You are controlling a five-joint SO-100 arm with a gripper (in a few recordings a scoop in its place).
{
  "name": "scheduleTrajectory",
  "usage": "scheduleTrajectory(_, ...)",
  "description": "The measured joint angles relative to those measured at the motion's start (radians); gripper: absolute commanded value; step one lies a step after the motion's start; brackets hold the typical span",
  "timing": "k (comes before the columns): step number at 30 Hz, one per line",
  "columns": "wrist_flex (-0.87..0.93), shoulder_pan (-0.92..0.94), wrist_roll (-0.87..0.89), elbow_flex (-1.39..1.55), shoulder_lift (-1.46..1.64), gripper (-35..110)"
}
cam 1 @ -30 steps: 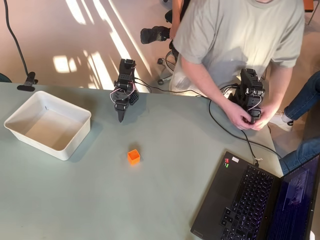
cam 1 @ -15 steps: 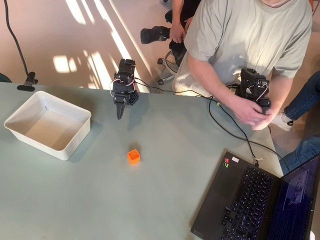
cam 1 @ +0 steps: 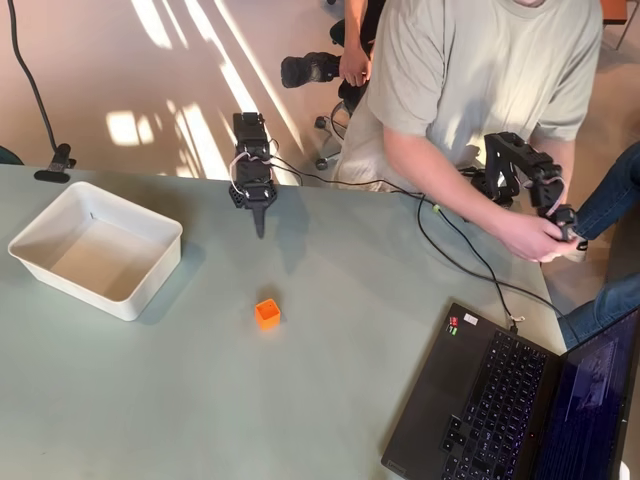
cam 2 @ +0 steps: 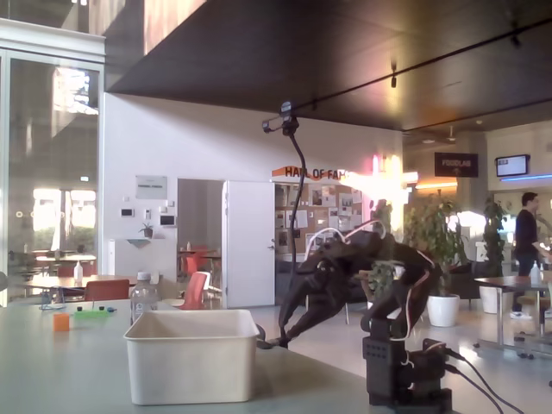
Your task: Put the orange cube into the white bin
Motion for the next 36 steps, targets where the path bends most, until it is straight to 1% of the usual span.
scheduleTrajectory(2, 0.034, -0.051, -0.035, -0.066, -0.107, 10)
scheduleTrajectory(4, 0.089, -0.063, -0.083, -0.135, -0.212, 12)
scheduleTrajectory(7, 0.172, -0.074, -0.152, -0.221, -0.333, 18)
scheduleTrajectory(11, 0.229, -0.061, -0.176, -0.278, -0.43, 32)
scheduleTrajectory(19, 0.238, -0.069, -0.184, -0.293, -0.5, 66)
scheduleTrajectory(23, 0.238, -0.069, -0.199, -0.347, -0.597, 77)
scheduleTrajectory(28, 0.259, -0.069, -0.224, -0.433, -0.727, 82)
scheduleTrajectory(36, 0.428, 0.012, -0.23, -0.729, -0.954, 82)
